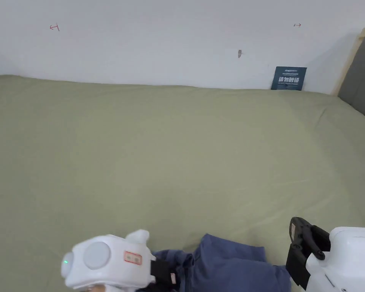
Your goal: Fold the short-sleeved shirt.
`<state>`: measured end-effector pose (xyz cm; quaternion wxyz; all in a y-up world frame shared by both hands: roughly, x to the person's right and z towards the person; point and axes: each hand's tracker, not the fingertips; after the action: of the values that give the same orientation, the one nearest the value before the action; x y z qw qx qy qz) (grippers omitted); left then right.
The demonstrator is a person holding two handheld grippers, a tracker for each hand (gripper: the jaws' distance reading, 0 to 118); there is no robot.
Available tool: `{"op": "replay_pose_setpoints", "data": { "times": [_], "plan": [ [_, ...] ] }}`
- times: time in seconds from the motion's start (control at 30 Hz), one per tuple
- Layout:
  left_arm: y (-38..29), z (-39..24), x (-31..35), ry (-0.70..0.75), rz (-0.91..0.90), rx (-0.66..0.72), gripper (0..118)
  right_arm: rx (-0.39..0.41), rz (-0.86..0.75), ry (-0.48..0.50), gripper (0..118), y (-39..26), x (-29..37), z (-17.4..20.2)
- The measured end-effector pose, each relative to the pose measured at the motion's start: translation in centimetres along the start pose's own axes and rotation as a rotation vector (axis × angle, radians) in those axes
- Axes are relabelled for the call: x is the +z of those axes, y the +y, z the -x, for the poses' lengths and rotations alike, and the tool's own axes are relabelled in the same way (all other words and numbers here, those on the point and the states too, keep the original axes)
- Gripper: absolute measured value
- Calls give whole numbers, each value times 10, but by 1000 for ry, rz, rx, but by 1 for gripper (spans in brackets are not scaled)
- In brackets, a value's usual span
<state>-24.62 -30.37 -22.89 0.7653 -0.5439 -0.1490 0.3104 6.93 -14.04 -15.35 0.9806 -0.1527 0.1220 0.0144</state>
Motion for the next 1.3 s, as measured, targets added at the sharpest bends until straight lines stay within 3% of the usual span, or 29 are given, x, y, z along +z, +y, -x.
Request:
{"op": "replay_pose_setpoints", "data": {
  "times": [0.07, 0.1, 0.2, 0.3, 0.47, 0.63, 0.67, 0.73, 0.77, 0.83, 0.97, 1.1, 1.13, 1.17, 1.2, 1.3],
  "plan": [
    [-5, 0, -19, 76, 19, -18, 0, 3, 8, -7, 1, 0, 1, -3],
    [-1, -1, -13, 25, -16, -19, 0, 5, 10, -11, 1, -1, 2, -4],
    [6, -5, 27, 16, -17, -15, 0, 14, 16, -18, 1, -1, 1, -5],
    [7, -2, 94, 39, -90, -114, 0, 6, 13, -14, 1, 0, -4, -1],
    [-2, 52, 175, 116, -192, -28, 0, -5, 7, 18, 1, 1, -12, 14],
    [-9, 99, 186, 116, -187, 32, 2, 3, 14, 59, 1, -1, -19, 33],
    [-10, 104, 181, 74, -161, 51, 22, 7, 12, 64, 1, -1, -19, 37],
    [-12, 110, 169, -1, -134, 70, 89, 21, 10, 73, 1, 0, -19, 42],
    [-11, 113, 160, -41, -122, 82, 116, 26, 13, 74, 1, 0, -20, 44],
    [-10, 114, 140, -79, -83, 113, 117, 29, 18, 77, 1, 0, -21, 46],
    [-3, 132, 115, -147, -39, 161, 113, 50, 37, 71, 1, -2, -23, 46],
    [9, 154, 90, -334, -48, 219, 102, 59, 55, 60, 1, -6, -25, 46],
    [10, 156, 85, -314, -39, 219, 92, 58, 59, 58, 1, -6, -25, 45],
    [11, 157, 82, -298, -37, 210, 59, 56, 61, 58, 1, -7, -25, 45],
    [13, 158, 81, -243, -34, 203, 15, 54, 62, 56, 1, -7, -25, 45],
    [13, 151, 85, -229, -36, 191, 13, 57, 59, 55, 1, -6, -20, 41]
  ]
}}
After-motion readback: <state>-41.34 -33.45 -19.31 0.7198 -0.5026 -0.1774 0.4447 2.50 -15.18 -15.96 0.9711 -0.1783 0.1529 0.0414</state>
